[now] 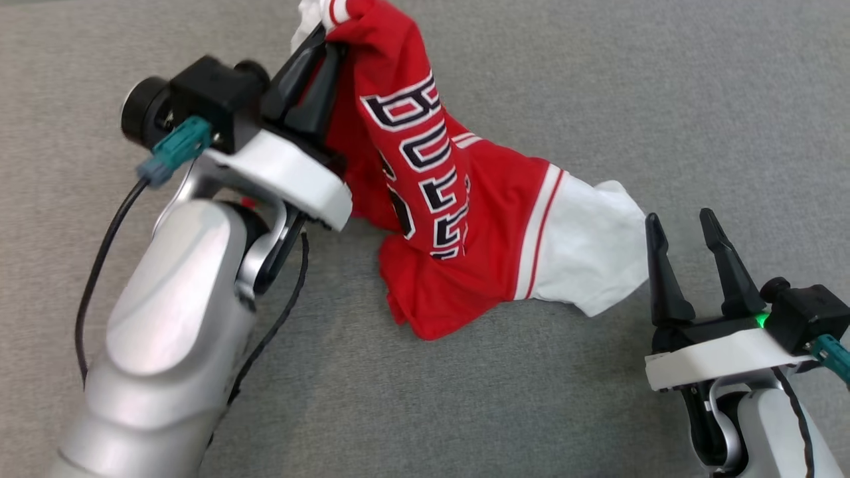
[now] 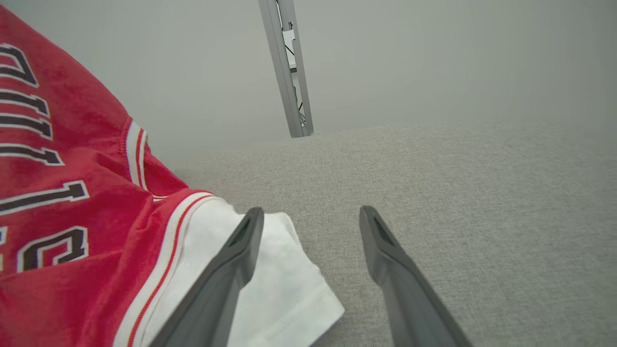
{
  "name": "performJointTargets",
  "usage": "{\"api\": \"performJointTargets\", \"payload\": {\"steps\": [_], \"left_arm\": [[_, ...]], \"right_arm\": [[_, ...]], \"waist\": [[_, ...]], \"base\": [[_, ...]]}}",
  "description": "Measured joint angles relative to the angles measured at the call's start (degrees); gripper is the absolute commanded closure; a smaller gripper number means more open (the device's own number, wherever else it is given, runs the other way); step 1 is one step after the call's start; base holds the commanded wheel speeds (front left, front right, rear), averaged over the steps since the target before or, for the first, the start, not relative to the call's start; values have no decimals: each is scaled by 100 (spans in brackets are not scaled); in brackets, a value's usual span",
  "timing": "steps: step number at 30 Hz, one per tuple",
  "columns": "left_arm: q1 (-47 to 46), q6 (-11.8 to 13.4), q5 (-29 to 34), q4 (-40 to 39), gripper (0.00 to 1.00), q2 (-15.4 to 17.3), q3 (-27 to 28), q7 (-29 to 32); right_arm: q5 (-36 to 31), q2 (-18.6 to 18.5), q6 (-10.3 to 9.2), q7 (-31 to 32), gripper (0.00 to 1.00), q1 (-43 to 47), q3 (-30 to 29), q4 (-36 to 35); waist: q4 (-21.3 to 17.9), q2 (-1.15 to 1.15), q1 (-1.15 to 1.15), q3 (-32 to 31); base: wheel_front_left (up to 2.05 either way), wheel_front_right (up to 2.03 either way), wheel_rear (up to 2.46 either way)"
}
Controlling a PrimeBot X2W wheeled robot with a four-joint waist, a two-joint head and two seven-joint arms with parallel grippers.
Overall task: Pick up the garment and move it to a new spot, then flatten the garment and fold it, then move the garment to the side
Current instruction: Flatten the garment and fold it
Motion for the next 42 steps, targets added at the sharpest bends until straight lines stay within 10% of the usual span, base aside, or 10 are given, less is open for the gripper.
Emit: {"api": "performJointTargets", "payload": {"steps": [7,9,17,42], "left_arm": [[-782,-155,-32,1960,89,-279,-101,-385],[-886,-216,-108,2370,0,-354,-154,-487],[-717,-319,-181,2778,0,-528,-492,-1132],[2905,878,-90,-7,0,191,828,-1481]], "right_arm": [[85,0,0,-103,0,-138,73,81],[86,1,0,-135,0,-139,57,116],[-32,3,0,-145,0,-153,-45,167],[-419,-22,0,133,0,340,-147,131]], "waist": [[-275,0,0,342],[-307,0,0,399],[-74,0,0,334],[549,0,0,-938]], "base": [[0,0,0],[0,0,0],[0,0,0],[0,0,0]]}}
